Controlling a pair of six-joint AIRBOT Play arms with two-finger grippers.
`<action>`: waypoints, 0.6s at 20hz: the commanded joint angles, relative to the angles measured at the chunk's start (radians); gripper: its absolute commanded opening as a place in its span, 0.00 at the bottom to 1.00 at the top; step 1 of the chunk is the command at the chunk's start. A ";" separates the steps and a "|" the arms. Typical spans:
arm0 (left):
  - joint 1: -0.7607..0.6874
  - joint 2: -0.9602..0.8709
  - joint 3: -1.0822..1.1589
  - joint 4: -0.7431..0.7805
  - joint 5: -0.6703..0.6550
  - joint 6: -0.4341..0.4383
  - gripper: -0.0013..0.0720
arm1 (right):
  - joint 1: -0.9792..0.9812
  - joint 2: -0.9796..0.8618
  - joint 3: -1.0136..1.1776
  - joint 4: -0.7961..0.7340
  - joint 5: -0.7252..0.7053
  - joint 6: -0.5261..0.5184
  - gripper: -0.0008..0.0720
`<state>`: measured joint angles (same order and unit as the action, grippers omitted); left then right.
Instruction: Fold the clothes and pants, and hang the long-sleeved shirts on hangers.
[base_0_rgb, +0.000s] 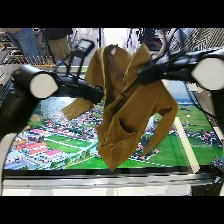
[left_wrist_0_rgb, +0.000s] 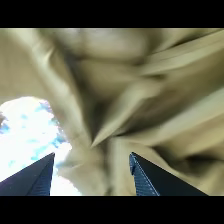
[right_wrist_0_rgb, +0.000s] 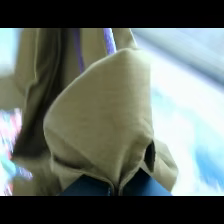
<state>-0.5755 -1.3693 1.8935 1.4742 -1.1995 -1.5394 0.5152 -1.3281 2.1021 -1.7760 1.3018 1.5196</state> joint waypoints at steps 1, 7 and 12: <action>-0.007 0.109 0.000 0.033 0.003 -0.006 0.71 | 0.000 0.044 -0.008 -0.046 -0.249 0.155 0.04; 0.008 0.333 0.000 0.283 -0.092 -0.006 0.71 | -0.225 0.048 -0.043 -0.290 -0.317 0.444 0.04; 0.193 0.391 -0.001 0.355 -0.156 -0.006 0.71 | -0.541 0.073 -0.043 -0.467 0.169 0.343 0.04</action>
<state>-0.4759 -1.0130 1.8931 1.7668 -1.3159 -1.5463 0.1368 -1.2682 2.0602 -2.1128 1.2144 1.9057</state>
